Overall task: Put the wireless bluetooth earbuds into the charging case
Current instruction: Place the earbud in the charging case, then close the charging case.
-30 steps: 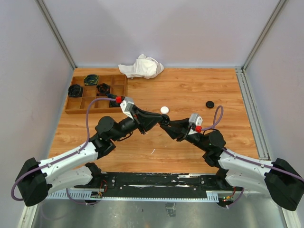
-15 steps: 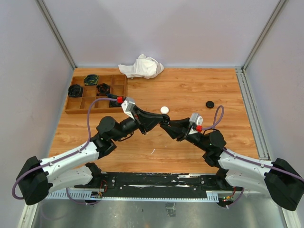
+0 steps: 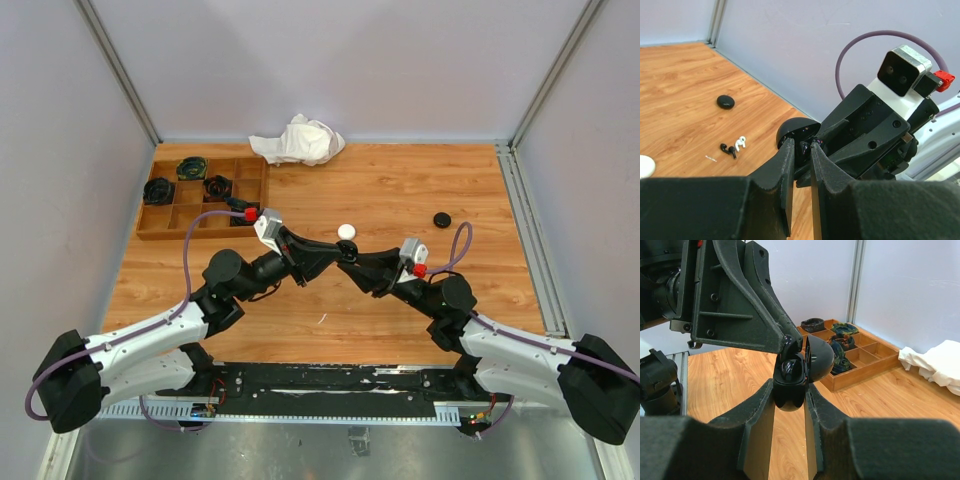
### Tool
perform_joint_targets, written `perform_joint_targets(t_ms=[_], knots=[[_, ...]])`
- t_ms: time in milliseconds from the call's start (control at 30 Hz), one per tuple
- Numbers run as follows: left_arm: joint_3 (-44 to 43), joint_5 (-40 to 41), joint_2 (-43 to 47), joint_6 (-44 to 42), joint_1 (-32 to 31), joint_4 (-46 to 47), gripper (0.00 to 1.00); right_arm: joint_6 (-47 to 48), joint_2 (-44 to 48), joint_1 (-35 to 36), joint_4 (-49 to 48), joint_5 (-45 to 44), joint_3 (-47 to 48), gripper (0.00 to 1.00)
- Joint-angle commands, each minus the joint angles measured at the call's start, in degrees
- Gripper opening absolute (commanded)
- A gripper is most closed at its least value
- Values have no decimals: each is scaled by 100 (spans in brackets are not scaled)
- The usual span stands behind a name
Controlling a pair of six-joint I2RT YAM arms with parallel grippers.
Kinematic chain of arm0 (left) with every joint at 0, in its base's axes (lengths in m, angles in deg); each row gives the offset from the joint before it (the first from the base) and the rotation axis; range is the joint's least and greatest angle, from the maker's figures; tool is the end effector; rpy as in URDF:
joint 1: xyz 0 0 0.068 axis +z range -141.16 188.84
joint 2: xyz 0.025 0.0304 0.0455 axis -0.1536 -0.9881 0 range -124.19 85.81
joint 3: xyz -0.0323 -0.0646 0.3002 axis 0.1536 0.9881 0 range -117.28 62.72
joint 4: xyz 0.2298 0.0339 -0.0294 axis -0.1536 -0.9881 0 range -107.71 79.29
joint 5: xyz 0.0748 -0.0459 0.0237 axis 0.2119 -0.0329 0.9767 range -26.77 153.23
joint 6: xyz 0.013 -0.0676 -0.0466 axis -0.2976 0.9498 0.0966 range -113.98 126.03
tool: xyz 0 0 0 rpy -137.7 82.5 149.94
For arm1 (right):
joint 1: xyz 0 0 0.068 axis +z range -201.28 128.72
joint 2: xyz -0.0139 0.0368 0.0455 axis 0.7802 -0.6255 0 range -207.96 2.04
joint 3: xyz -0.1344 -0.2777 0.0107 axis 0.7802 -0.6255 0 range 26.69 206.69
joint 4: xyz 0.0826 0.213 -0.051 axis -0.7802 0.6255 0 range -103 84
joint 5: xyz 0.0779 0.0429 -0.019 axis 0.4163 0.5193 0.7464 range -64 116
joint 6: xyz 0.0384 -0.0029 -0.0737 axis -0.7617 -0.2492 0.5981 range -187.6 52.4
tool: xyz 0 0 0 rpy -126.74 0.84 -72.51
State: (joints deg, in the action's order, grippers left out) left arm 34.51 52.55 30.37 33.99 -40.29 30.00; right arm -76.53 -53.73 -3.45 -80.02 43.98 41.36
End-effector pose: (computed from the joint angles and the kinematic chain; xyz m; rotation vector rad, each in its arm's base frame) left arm 0.1271 -0.1674 0.3499 0.4333 1.3879 -1.2464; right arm 0.1051 0.1493 0.3283 -0.6675 1.0032 1.0501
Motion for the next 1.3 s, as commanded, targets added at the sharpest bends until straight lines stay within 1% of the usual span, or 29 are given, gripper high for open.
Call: perform_joint_targets(t_ms=[0,67,167,333,467,667,833,1067,1267], knots=[[66,185,9,64,-45,-128,19,-56,171,-23,-343,84,180,26],[25,183,22,75,-42,-208,25,-43,151,-28,-314,129,192,26],[-76,224,87,74,-45,-436,38,-26,115,-21,-294,146,194,26],[-578,220,142,-147,-31,-1498,54,86,131,-27,-177,93,159,26],[-742,-387,296,-101,163,-1850,65,162,176,-27,64,83,175,26],[-1038,-1253,251,147,698,-2343,68,141,85,-26,188,388,341,26],[-1092,-2078,110,367,849,-2076,69,93,75,-26,392,575,459,26],[-1152,-2505,-91,402,878,-1932,68,-66,12,-24,638,782,621,26],[-1066,-2615,-29,425,887,-1694,65,-127,-27,-22,929,941,704,26]])
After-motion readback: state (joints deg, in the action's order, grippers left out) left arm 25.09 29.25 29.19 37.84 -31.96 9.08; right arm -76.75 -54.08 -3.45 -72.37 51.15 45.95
